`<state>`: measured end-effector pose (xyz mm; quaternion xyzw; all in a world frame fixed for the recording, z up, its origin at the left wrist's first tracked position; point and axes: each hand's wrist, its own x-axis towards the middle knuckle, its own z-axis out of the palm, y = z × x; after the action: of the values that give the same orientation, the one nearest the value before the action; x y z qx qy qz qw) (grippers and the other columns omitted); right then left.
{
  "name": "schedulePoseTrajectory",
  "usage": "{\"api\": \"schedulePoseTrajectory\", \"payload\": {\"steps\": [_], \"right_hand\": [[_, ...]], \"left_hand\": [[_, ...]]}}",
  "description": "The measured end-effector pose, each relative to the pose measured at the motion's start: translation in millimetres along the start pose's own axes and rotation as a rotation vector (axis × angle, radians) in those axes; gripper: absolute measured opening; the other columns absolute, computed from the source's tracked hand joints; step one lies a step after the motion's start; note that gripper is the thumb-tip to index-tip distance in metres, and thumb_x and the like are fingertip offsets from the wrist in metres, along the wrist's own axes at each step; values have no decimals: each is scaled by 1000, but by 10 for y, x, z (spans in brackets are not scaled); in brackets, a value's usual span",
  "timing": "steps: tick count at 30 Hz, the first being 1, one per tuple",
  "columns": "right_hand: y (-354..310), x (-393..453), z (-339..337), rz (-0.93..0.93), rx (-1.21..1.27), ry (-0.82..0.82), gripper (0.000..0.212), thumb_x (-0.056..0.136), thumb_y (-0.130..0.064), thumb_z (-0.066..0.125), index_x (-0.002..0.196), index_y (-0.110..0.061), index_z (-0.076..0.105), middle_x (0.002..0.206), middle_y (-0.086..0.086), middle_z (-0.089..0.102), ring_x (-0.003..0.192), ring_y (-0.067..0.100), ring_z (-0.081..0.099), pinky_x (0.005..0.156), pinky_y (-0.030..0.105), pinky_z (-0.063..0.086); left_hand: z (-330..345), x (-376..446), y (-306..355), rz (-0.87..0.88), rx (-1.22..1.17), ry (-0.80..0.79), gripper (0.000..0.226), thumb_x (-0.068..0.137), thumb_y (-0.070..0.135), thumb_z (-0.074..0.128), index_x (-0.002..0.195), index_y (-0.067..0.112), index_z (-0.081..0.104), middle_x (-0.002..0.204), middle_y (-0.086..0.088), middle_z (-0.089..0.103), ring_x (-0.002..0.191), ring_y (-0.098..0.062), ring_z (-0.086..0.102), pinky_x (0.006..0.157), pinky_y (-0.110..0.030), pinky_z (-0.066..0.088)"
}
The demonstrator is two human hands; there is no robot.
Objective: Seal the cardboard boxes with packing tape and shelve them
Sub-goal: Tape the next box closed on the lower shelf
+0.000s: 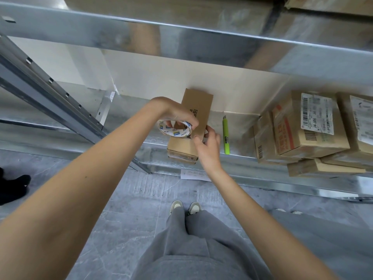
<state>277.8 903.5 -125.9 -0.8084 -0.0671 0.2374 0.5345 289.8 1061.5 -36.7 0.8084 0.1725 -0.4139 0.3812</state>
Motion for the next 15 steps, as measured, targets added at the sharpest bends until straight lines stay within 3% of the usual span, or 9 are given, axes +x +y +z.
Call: {"api": "schedulePoseTrajectory", "payload": {"steps": [4, 9, 12, 15], "right_hand": [[20, 0, 42, -18, -76, 20, 50, 94, -22, 55, 142, -14, 43, 124, 10, 42, 117, 25, 45, 104, 33, 36], [-60, -40, -71, -73, -36, 78, 48, 92, -20, 63, 137, -13, 49, 111, 1, 43, 104, 18, 47, 101, 32, 40], [-240, -55, -230, -189, 71, 146, 30, 93, -16, 63, 122, -11, 62, 104, 0, 58, 95, 12, 55, 89, 24, 43], [-499, -88, -326, -176, 227, -27, 9, 93, -13, 63, 97, -18, 69, 90, -5, 68, 80, 6, 61, 76, 18, 46]], "left_hand": [[-6, -121, -81, 58, -133, 67, 14, 87, 23, 57, 79, 15, 65, 83, 2, 63, 75, -13, 57, 78, -27, 46], [134, -221, -353, 127, -259, 269, 29, 81, 41, 61, 88, 14, 69, 90, -5, 67, 83, -17, 59, 78, -29, 42], [307, -327, -446, 200, -423, 455, 32, 75, 44, 61, 92, 19, 72, 96, 1, 71, 92, -13, 63, 80, -27, 43], [472, -399, -403, 312, -560, 572, 23, 75, 39, 58, 84, 22, 71, 88, 8, 70, 87, -3, 62, 82, -22, 43]]}}
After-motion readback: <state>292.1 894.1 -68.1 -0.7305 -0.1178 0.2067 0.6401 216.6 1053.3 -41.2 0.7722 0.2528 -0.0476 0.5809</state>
